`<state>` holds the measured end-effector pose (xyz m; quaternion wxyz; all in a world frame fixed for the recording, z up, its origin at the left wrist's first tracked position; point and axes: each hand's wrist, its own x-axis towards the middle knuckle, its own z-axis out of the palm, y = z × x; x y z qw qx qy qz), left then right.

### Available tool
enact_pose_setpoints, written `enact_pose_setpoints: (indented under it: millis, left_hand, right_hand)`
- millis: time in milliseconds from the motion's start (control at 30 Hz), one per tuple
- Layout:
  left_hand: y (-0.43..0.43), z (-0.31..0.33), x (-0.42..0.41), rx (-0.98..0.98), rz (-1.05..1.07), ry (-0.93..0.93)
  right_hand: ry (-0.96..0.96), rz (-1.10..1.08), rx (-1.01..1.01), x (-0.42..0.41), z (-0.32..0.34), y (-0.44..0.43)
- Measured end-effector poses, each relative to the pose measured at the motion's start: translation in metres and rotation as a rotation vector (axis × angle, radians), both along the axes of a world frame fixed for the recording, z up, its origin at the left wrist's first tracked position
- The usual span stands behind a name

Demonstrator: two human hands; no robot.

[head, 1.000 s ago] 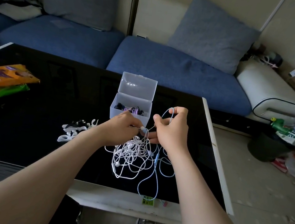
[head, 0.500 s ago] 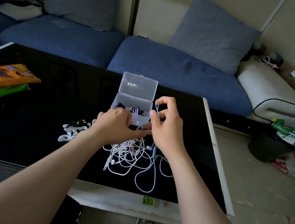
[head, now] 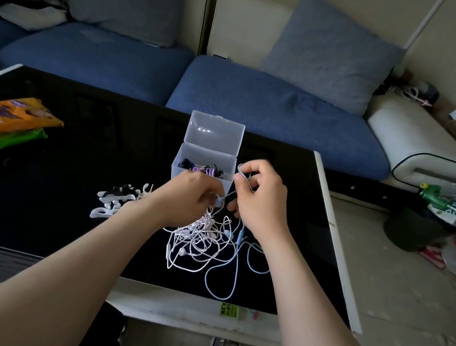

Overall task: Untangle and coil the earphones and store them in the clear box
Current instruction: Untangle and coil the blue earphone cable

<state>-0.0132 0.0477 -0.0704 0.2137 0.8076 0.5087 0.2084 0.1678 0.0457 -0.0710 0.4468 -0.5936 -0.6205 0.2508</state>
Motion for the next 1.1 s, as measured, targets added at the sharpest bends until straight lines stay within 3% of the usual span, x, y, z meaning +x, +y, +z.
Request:
enact_pose_setpoints:
  millis: [100, 233, 433, 667, 833, 933, 1033, 1100]
  left_hand:
    - [0.002, 0.0, -0.002, -0.071, -0.058, 0.069]
    - [0.006, -0.007, -0.009, -0.053, 0.02, 0.151]
    - [0.009, -0.008, -0.016, 0.033, 0.235, 0.196]
    - [0.013, -0.008, -0.015, -0.002, 0.311, 0.236]
    - [0.011, -0.006, 0.0, 0.042, 0.274, 0.432]
    - [0.009, 0.0, 0.017, 0.077, 0.139, 0.293]
    - [0.002, -0.002, 0.037, -0.164, -0.11, 0.075]
    - [-0.004, -0.008, 0.051, -0.304, -0.225, 0.133]
  right_hand:
    - [0.002, 0.048, -0.275, -0.001, 0.004, -0.002]
    - [0.214, 0.224, -0.555, 0.0, 0.015, -0.008]
    - [0.573, 0.276, -0.511, 0.008, 0.035, -0.011]
    - [0.501, -0.052, -0.405, 0.02, 0.033, -0.012]
    - [0.493, -0.201, -0.334, 0.04, 0.026, -0.01]
    - [0.5, -0.253, -0.311, 0.052, 0.02, -0.007]
    - [0.611, -0.276, -0.344, 0.059, 0.016, -0.004]
    - [0.74, -0.28, -0.365, 0.065, 0.015, -0.002]
